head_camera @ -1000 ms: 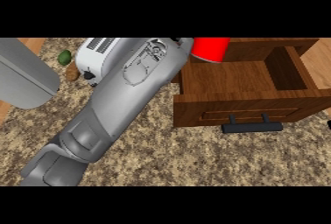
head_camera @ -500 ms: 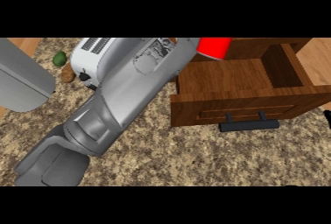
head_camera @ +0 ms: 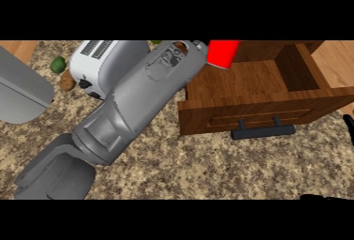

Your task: Pick up the can, place it into the drawer and close the drawer

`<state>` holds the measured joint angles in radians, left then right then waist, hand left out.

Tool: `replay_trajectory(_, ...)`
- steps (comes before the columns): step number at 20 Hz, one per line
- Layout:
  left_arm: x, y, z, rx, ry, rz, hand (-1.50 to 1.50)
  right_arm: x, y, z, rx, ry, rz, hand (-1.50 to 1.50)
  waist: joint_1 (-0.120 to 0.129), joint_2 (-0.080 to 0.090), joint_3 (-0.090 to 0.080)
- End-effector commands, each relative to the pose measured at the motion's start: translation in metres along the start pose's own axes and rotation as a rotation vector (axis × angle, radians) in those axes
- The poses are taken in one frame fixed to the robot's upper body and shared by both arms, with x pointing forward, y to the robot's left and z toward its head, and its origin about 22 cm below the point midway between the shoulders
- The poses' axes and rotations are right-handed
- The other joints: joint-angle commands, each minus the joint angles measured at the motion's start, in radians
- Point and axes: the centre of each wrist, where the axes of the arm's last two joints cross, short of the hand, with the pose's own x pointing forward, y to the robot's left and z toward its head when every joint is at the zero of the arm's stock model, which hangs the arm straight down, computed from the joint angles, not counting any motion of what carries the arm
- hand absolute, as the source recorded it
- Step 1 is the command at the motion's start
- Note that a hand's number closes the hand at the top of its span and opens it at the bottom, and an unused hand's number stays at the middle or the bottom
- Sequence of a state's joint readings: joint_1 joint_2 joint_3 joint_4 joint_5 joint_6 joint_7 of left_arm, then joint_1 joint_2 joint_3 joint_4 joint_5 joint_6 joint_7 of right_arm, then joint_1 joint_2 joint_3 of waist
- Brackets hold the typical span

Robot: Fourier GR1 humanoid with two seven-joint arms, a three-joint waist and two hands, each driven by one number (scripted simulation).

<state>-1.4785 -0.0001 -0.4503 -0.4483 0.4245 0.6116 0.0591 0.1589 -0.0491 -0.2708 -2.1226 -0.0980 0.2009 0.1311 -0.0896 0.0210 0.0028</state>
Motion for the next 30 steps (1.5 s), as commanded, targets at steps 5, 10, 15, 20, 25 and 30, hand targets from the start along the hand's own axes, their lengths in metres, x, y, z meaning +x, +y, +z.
replay_trajectory(5,-0.029,0.005,-0.002,0.024,-0.003,-0.073,1.50,0.004,0.020,-0.011,-0.003,-0.015,-0.007,-1.50,-0.010,0.008,-0.001)
replay_trajectory(10,-0.028,0.001,0.000,0.036,-0.020,-0.114,1.50,0.005,0.007,-0.012,0.015,-0.018,0.005,-1.50,-0.029,0.007,0.000)
replay_trajectory(15,-0.044,0.003,0.003,0.090,0.018,-0.106,-1.50,0.003,-0.003,-0.014,0.048,-0.025,0.014,-1.50,-0.043,0.010,0.001)
replay_trajectory(20,-0.056,0.006,0.005,0.140,-0.004,-0.126,-1.50,0.005,0.016,-0.013,0.039,-0.025,-0.013,-1.50,-0.045,0.016,0.000)
replay_trajectory(25,-0.063,0.003,0.010,0.161,0.003,-0.113,-1.50,0.012,0.013,-0.012,0.050,-0.050,0.013,-1.50,-0.050,0.012,0.000)
replay_trajectory(30,-0.056,0.001,0.009,0.165,0.016,-0.063,-1.50,0.026,0.009,-0.008,0.048,-0.133,0.138,-1.50,-0.047,0.009,-0.001)
